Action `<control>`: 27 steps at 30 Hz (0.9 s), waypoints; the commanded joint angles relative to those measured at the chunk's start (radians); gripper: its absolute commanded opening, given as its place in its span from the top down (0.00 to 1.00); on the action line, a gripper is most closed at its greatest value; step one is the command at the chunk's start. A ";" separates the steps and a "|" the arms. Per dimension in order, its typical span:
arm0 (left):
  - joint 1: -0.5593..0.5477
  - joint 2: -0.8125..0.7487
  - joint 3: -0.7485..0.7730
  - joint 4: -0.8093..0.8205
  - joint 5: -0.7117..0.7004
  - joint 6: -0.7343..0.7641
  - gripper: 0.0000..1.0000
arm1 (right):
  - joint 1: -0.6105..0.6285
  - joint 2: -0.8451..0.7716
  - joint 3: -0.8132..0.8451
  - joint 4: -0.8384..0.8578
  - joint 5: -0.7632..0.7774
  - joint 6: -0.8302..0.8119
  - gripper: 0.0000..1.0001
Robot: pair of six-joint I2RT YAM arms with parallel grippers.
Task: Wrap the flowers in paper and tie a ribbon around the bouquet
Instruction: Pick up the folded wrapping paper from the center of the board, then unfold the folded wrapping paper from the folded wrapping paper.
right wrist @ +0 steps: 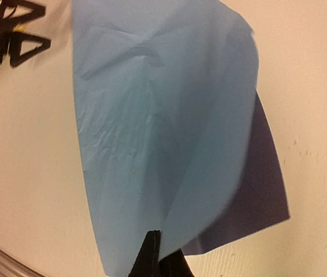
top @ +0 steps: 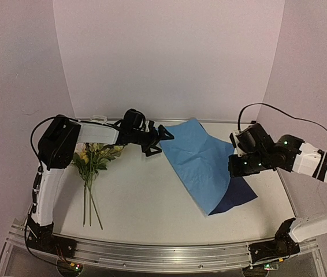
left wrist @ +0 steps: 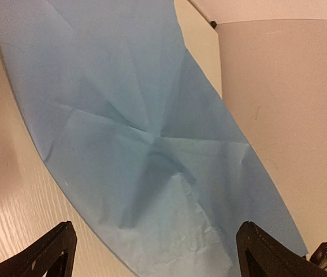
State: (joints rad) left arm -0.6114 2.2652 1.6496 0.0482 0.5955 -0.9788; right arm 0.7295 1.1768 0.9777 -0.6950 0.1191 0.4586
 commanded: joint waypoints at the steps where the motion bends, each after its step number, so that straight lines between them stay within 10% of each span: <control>1: 0.020 -0.187 -0.094 0.082 0.056 -0.085 0.00 | 0.190 0.091 0.155 -0.030 0.199 -0.245 1.00; 12: 0.021 -0.341 -0.259 0.110 0.147 -0.239 0.00 | 0.515 0.334 0.440 -0.146 0.258 -0.527 1.00; 27: 0.017 -0.509 -0.323 -0.038 0.139 -0.145 0.04 | 0.644 0.518 0.658 -0.304 0.265 -0.685 1.00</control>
State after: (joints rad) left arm -0.5907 1.8711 1.3563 0.0478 0.7360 -1.1632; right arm 1.3587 1.6702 1.5761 -0.9485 0.3506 -0.1832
